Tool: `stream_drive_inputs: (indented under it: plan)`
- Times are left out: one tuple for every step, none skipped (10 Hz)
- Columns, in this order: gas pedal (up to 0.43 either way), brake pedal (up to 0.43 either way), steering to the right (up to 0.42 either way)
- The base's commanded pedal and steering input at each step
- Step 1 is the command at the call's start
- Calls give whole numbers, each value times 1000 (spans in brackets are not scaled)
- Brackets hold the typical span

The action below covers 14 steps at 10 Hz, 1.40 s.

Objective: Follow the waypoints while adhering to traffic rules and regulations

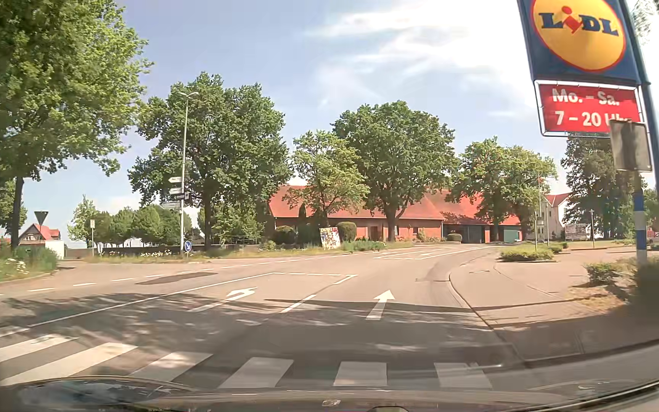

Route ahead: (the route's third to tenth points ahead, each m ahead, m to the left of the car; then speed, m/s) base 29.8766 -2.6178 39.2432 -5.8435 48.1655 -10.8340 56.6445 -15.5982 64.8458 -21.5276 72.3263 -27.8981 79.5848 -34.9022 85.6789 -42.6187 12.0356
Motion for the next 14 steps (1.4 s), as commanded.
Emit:
stream_drive_inputs:
  plan:
    - [169, 0, 42]
    - [169, 0, 43]
    - [169, 0, 45]
    - [177, 0, 46]
    - [177, 0, 46]
    - [177, 0, 47]
    - [177, 0, 47]
    - [177, 0, 50]
    - [177, 0, 50]
    - [177, 0, 50]
    - [177, 0, 50]
    - [177, 0, 50]
    - [177, 0, 50]
    - [177, 0, 50]
